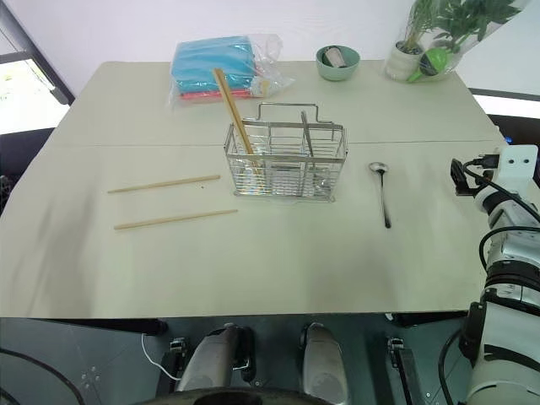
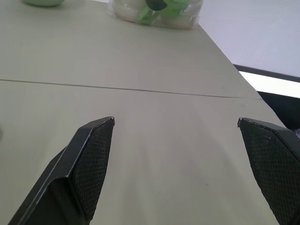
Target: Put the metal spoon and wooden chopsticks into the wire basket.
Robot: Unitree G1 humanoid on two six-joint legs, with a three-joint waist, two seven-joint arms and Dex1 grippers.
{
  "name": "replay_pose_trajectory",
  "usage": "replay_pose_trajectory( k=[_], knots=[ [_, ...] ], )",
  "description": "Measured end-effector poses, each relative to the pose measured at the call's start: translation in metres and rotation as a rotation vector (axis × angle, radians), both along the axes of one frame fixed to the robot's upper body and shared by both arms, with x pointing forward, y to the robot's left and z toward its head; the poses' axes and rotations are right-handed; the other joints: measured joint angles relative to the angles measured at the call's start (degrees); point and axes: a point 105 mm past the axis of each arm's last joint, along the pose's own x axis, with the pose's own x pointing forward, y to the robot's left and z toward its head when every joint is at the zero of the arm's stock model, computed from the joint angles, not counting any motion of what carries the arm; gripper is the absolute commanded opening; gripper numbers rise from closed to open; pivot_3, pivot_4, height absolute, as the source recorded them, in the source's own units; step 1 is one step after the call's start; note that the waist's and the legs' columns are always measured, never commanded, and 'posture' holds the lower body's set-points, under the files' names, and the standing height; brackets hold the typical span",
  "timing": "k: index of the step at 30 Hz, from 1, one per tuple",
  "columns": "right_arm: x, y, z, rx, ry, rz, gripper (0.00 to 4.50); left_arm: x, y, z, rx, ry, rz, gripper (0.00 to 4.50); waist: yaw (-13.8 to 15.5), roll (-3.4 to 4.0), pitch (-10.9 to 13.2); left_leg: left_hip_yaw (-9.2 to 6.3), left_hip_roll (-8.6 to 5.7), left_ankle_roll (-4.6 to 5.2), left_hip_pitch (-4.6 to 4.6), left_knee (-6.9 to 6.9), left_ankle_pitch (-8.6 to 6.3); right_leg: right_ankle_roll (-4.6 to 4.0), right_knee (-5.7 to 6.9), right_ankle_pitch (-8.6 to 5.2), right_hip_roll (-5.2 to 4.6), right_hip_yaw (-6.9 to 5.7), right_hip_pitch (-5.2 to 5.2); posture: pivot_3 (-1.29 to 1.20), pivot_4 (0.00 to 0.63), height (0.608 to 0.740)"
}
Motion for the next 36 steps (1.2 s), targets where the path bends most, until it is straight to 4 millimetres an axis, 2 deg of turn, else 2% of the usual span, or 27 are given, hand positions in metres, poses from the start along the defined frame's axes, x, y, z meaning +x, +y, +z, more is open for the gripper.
replay_pose_trajectory(
  k=[22,25,27,29,32,34,36],
  knots=[
    [0.000,0.001,0.001,-0.001,-0.004,0.005,4.35,0.010,-0.005,0.006,0.014,0.013,-0.049,4.05,0.04,0.00,0.00,0.01,0.00,-0.21,0.00,0.00,0.13,0.01,0.01,0.00,0.02,0.00,0.00,0.00,0.150,0.715],
    [0.001,0.003,0.001,0.001,0.007,0.022,4.35,0.018,-0.012,0.017,-0.019,-0.016,-0.100,4.05,0.24,-0.03,0.01,0.00,0.00,-0.21,-0.01,0.01,0.13,0.01,0.02,0.01,0.02,-0.01,0.01,0.00,0.150,0.715],
    [0.005,0.007,0.007,-0.009,0.018,0.060,4.35,0.025,-0.026,0.039,-0.020,-0.057,-0.192,4.05,0.17,-0.02,0.03,0.01,-0.02,-0.25,-0.03,0.02,0.16,0.05,0.02,0.03,0.00,-0.01,0.00,0.00,0.150,0.715],
    [0.010,0.014,0.023,-0.047,0.034,0.115,4.35,0.030,-0.050,0.068,0.007,-0.107,-0.333,4.05,0.11,0.00,0.03,0.01,-0.02,-0.32,-0.08,0.02,0.20,0.07,0.02,0.04,0.00,0.00,-0.06,0.00,0.150,0.715],
    [0.015,0.027,0.053,-0.118,0.073,0.217,4.35,0.034,-0.103,0.099,0.066,-0.114,-0.621,4.05,0.05,0.06,0.05,0.01,-0.02,-0.36,-0.08,0.01,0.22,0.13,0.04,0.07,0.01,0.00,-0.08,0.00,0.150,0.715],
    [0.015,0.036,0.063,-0.135,0.111,0.267,4.35,0.032,-0.133,0.104,0.082,-0.080,-0.790,4.05,0.01,0.07,0.04,0.00,-0.01,-0.36,-0.07,-0.02,0.23,0.16,0.06,0.09,0.05,0.00,-0.08,0.00,0.150,0.715],
    [0.014,0.046,0.060,-0.119,0.182,0.318,4.35,0.027,-0.163,0.100,0.093,-0.013,-0.973,4.05,-0.06,0.07,0.05,0.01,0.00,-0.38,-0.09,-0.02,0.24,0.17,0.08,0.09,0.06,0.00,-0.12,0.00,0.150,0.715]
  ],
)
